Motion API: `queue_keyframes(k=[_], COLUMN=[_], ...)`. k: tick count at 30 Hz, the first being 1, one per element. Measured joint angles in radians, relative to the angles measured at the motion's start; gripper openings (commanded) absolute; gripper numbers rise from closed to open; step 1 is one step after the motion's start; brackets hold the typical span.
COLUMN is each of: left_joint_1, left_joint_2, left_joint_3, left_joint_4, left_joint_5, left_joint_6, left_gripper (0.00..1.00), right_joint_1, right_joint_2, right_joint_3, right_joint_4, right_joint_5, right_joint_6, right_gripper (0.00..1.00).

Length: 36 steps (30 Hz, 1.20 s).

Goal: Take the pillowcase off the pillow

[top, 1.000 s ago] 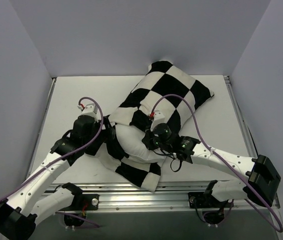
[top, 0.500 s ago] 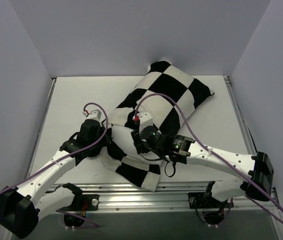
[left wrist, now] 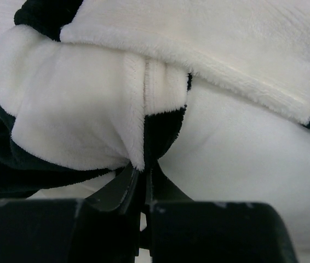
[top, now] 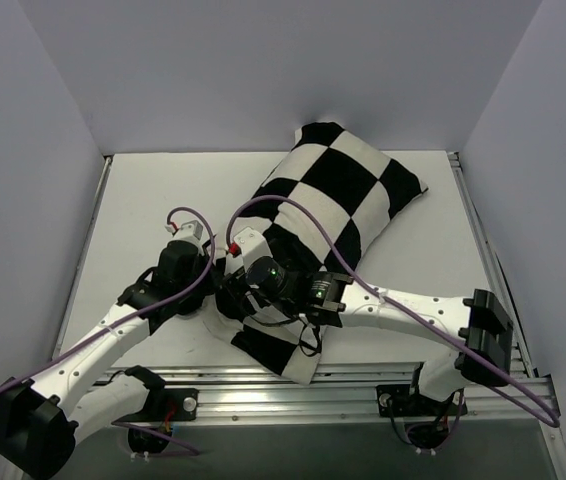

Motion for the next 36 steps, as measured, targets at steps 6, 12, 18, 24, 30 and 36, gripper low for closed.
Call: queue_keyframes(k=[6,12,18,24,30,36], left_joint_1=[0.0,0.0,0.0,-0.001,-0.002,-0.002], left_joint_2=[-0.008,-0.01,-0.027,-0.072,-0.134,-0.15], left_joint_3=[-0.004,-0.005,-0.004,0.023,0.044,0.036], left_joint_4=[0.001,0.0,-0.016,-0.085,-0.143,-0.157], left_joint_5=[0.004,0.006,0.0,-0.033,-0.082,-0.128], left_joint_6=[-0.002,-0.003,-0.01,-0.02,-0.043,-0.103], left_gripper=[0.08,0.08,0.07,0.05,0.03,0.03], right_joint_1=[-0.086,-0.107,-0.135,-0.196,-0.33,-0.406], right_joint_2=[0.115,0.151,0.16,0.088,-0.053,-0.211], right_joint_3=[-0.068,-0.108,-0.11,-0.13,-0.143,-0.151], right_joint_4=[0.087,0.166,0.176,0.131,0.043,-0.014], right_joint_5=[-0.013,0.001,0.015,-0.006,-0.104,-0.229], right_joint_6=[-0.029,-0.048,-0.03,0.03,0.085,0.097], right_gripper=[0.82,0.25,0.0,0.0,0.0,0.0])
